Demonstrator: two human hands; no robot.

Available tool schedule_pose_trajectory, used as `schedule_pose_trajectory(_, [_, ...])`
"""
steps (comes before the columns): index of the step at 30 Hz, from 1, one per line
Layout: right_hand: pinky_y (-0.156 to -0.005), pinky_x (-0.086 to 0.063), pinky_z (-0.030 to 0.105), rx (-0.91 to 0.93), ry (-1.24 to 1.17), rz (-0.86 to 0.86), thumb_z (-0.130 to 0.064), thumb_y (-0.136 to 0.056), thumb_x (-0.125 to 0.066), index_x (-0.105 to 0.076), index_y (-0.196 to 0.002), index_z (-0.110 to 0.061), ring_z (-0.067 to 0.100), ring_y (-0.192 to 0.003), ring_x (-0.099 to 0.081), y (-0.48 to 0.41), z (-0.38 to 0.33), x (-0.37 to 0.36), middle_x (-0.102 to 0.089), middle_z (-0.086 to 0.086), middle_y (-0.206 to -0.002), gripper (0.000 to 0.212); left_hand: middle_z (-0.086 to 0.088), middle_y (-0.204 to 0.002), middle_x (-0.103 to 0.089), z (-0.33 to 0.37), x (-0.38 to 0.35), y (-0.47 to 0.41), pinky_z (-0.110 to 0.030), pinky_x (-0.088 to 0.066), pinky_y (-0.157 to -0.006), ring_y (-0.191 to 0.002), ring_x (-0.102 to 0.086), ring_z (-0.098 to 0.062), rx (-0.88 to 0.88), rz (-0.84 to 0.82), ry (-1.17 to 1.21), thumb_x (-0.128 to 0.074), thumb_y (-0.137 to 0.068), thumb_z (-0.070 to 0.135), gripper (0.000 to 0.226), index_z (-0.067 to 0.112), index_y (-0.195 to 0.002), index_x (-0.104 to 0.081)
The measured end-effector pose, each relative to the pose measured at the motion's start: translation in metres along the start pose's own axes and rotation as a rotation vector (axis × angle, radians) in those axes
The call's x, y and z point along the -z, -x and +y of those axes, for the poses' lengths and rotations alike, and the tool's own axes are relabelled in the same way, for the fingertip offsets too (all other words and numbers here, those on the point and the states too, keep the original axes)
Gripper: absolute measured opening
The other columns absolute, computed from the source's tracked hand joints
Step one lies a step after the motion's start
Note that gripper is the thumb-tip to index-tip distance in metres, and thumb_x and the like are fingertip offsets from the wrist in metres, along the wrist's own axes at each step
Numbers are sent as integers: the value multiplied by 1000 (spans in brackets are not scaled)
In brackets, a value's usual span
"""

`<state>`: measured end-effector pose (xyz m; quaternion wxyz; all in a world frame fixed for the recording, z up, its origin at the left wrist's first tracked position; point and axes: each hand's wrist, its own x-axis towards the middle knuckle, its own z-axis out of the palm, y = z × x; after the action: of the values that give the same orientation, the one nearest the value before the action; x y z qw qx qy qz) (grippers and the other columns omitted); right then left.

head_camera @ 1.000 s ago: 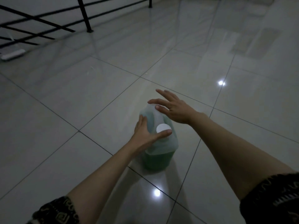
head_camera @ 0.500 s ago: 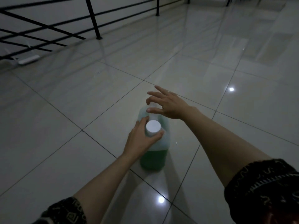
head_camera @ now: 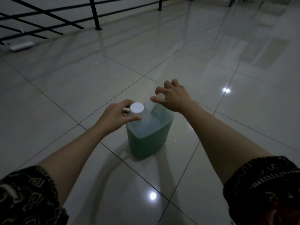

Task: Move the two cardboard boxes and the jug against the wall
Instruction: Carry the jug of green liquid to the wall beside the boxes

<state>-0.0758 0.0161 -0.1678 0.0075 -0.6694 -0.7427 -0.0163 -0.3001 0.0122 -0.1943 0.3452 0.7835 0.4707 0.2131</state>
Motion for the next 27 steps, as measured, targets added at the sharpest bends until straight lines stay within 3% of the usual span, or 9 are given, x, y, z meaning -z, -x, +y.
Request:
schedule_pose_trajectory(3, [-90,-41,38,57,-44,-57,-50,-95,-26,-56,-118,-14,30,-105,-50,-13,-23,0,-58,14,-111,53,-4,-125,-62,-4,2,-5,-32,-53,-86,-104,-61,-18,0,58,22,-73,-74,36,56,20,-124,-54])
schedule_pose_trajectory(5, [-76,-38,32,51,-97,-67,-40,-100,-32,-56,-85,-11,24,-81,-50,-17,-32,-4,-54,6,-77,41,-5,-126,-62,-8,0,-7,-27,-48,-83,-102,-57,-12,4,92,17,-71,-77,35,53,18,-124,-54])
schedule_pose_trajectory(7, [-72,-37,31,23,-137,-68,-41,-101,-32,-45,-64,-15,20,-69,-45,-19,-34,-10,-41,-1,-60,46,-5,-128,-61,-10,-5,-5,-26,-45,-85,-106,-56,-13,10,111,22,-69,-79,32,51,17,-125,-54])
schedule_pose_trajectory(13, [-76,-43,33,-72,-103,-148,-48,-100,-27,-44,-62,-13,21,-74,-51,-19,-29,-9,-51,5,-74,54,-4,-137,-55,-14,-18,-5,-29,-40,-95,-125,-51,-21,31,108,128,-62,-85,30,54,20,-136,-46])
schedule_pose_trajectory(17, [-87,-45,36,-122,-120,-169,-48,-101,-22,-58,-94,-6,20,-82,-50,-7,-28,-5,-51,7,-88,56,-4,-144,-47,-12,-20,-8,-46,-43,-101,-129,-48,-26,68,15,174,-55,-90,34,56,28,-142,-36])
schedule_pose_trajectory(19, [-89,-47,37,-164,-179,-210,-52,-99,-20,-52,-78,-9,20,-76,-51,1,-30,-1,-52,5,-78,58,-4,-146,-44,-10,-19,-4,-49,-45,-101,-128,-48,-28,64,-53,166,-51,-91,38,57,32,-143,-30])
schedule_pose_trajectory(21, [-82,-49,35,-217,-287,-270,-59,-96,-18,-46,-63,-14,18,-63,-54,9,-32,2,-51,3,-65,63,-4,-148,-41,-7,-20,5,-51,-45,-101,-131,-45,-29,75,-107,175,-47,-88,47,60,36,-143,-26])
schedule_pose_trajectory(24, [-72,-45,31,-243,-380,-364,-70,-90,-22,-48,-62,-13,17,-57,-54,24,-37,5,-54,3,-62,68,-3,-149,-39,-2,-24,22,-51,-42,-104,-133,-43,-29,109,-130,229,-41,-81,59,66,41,-142,-22])
schedule_pose_trajectory(27, [-74,-47,33,-270,-389,-423,-79,-82,-25,-54,-66,-11,20,-62,-57,36,-42,6,-57,4,-64,75,-5,-148,-40,5,-30,35,-40,-40,-101,-131,-44,-30,129,-116,270,-37,-79,65,72,38,-143,-21])
